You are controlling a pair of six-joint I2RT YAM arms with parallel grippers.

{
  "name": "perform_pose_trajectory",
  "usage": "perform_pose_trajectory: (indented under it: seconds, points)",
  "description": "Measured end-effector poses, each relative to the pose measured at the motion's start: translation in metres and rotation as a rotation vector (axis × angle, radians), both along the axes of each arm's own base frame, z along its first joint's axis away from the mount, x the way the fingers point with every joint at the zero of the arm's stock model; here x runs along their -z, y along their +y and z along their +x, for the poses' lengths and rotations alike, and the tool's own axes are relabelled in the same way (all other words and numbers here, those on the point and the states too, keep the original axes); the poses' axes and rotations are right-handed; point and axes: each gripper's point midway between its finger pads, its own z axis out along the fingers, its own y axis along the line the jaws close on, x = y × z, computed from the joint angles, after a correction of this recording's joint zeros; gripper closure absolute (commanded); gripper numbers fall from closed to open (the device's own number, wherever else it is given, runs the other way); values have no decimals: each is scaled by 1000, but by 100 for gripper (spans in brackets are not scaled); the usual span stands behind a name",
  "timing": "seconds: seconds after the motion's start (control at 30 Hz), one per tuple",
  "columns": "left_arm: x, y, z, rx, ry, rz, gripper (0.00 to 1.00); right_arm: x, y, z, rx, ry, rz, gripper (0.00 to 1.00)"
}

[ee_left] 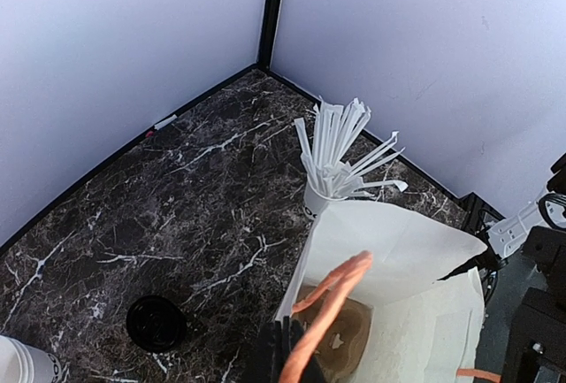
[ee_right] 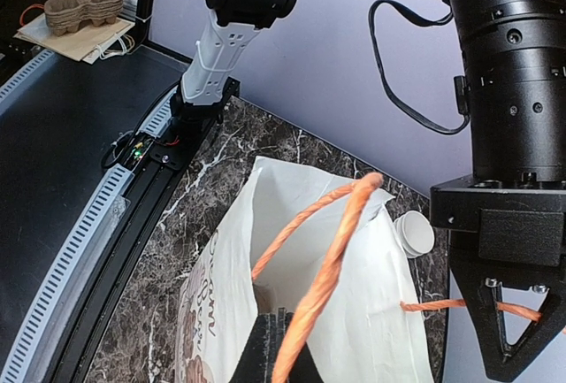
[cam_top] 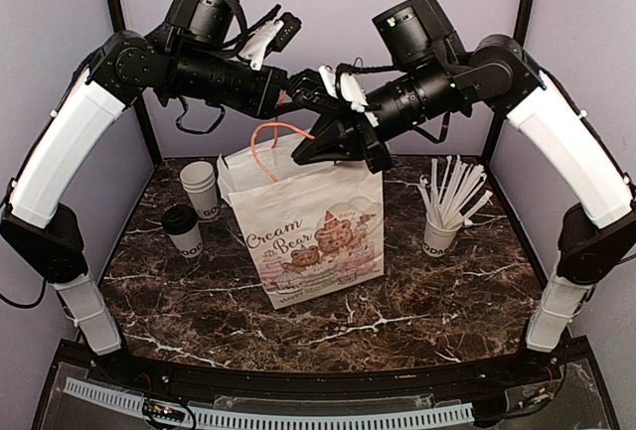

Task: Pack the takeout coffee

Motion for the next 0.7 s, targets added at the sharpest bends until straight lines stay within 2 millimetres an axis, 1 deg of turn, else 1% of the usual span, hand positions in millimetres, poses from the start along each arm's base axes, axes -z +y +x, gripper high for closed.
perform_pose_trajectory:
  seconds: [0.17, 0.2, 0.23, 0.27, 0.3, 0.33, 0.37, 0.4, 0.53, 0.63, 0.7]
  points:
    - [3, 2, 0, -3, 6, 11, 99, 2, 2, -1, -2, 1, -3, 100]
    - [3, 2, 0, -5, 7, 15, 79, 2, 2, -1, -4, 2, -4, 88]
    - [4, 3, 0, -6, 8, 18, 51, 3, 2, -1, -4, 3, -6, 63]
    - [5, 3, 0, -6, 7, 25, 32, 3, 3, -1, -3, 2, -7, 48]
    - [6, 4, 0, -8, 8, 29, 9, 4, 3, 0, 0, 4, -9, 37]
    - [7, 5, 0, -11, 9, 36, 5, 4, 3, 0, 3, 2, -10, 32]
    - [8, 6, 0, -16, 8, 42, 2, 4, 3, 1, 8, -2, -12, 29]
    - [9, 7, 1, -24, 6, 47, 2, 5, 3, 2, 13, -6, -14, 28]
    - [13, 13, 4, -48, 5, 74, 1, 12, -1, 5, 24, -26, -44, 26]
    - [15, 15, 5, -60, 5, 88, 1, 22, -7, 5, 30, -26, -88, 26]
    - [16, 17, 5, -63, 6, 92, 1, 26, -12, 4, 37, -26, -109, 26]
